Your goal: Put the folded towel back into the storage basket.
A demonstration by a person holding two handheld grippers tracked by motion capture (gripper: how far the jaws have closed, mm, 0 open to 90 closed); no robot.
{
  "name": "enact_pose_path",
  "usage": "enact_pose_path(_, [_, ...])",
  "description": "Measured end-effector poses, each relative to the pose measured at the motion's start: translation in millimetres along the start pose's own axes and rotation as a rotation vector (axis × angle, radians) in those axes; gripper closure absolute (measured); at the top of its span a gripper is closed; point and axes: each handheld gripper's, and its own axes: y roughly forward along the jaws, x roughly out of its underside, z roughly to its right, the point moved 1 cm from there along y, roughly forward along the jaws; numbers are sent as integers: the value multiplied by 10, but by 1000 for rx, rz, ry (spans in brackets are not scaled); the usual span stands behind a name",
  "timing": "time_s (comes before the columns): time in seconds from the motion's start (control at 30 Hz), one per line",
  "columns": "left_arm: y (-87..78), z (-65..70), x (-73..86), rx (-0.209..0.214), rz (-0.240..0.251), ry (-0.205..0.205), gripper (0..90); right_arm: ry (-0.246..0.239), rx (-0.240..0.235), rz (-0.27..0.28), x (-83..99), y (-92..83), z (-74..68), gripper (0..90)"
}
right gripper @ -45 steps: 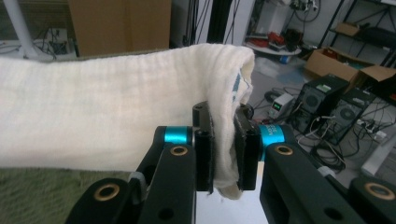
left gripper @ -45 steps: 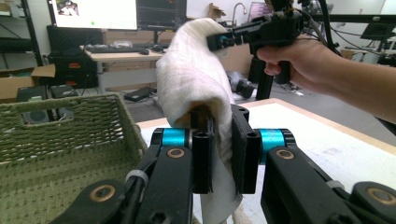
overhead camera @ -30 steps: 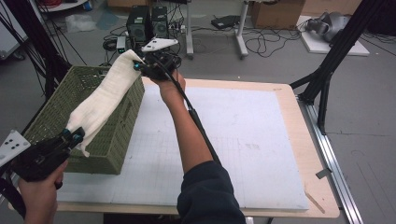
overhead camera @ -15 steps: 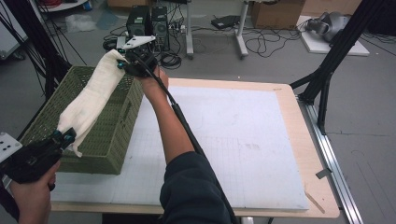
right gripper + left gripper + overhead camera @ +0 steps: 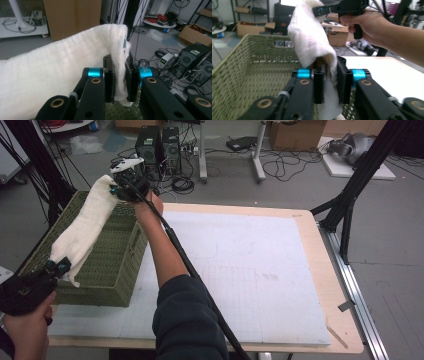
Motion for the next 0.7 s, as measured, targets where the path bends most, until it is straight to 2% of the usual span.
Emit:
enact_pose_path(0.03, [13, -24, 6, -12, -12, -26, 624, 3, 6, 3, -2, 30, -12, 727])
enact_pose_path(0.07, [24, -46, 12, -19, -17, -50, 519, 0, 40, 8, 4, 61, -34, 554])
enact_pose_path(0.1, [29, -60, 19, -21, -14, -66, 458, -2, 87, 0, 12, 84, -64, 455])
enact_pose_path(0.13, [26, -67, 23, -27, -5, -68, 429, -2, 98, -4, 24, 97, -75, 435])
enact_pose_path(0.2, [22, -63, 18, -39, 7, -66, 380, 1, 80, -6, 46, 88, -77, 417])
enact_pose_path(0.3, [19, -36, 3, -33, 10, -39, 360, 11, 70, 4, 89, -4, -58, 401])
enact_pose_path(0.37, [31, -18, 3, -23, 9, -30, 353, 12, 60, 7, 123, -84, -40, 400])
enact_pose_path(0.5, [71, 24, -1, 7, 0, -12, 283, 27, 37, 12, 213, -277, -20, 385])
enact_pose_path(0.57, [89, 45, -1, 28, -2, -9, 263, 34, 10, 10, 264, -364, -5, 353])
enact_pose_path(0.63, [116, 72, 0, 31, -13, -7, 184, 51, -19, -4, 317, -460, 9, 304])
enact_pose_path(0.7, [141, 109, 7, 57, -18, 11, 182, 52, -46, -3, 356, -535, 25, 292])
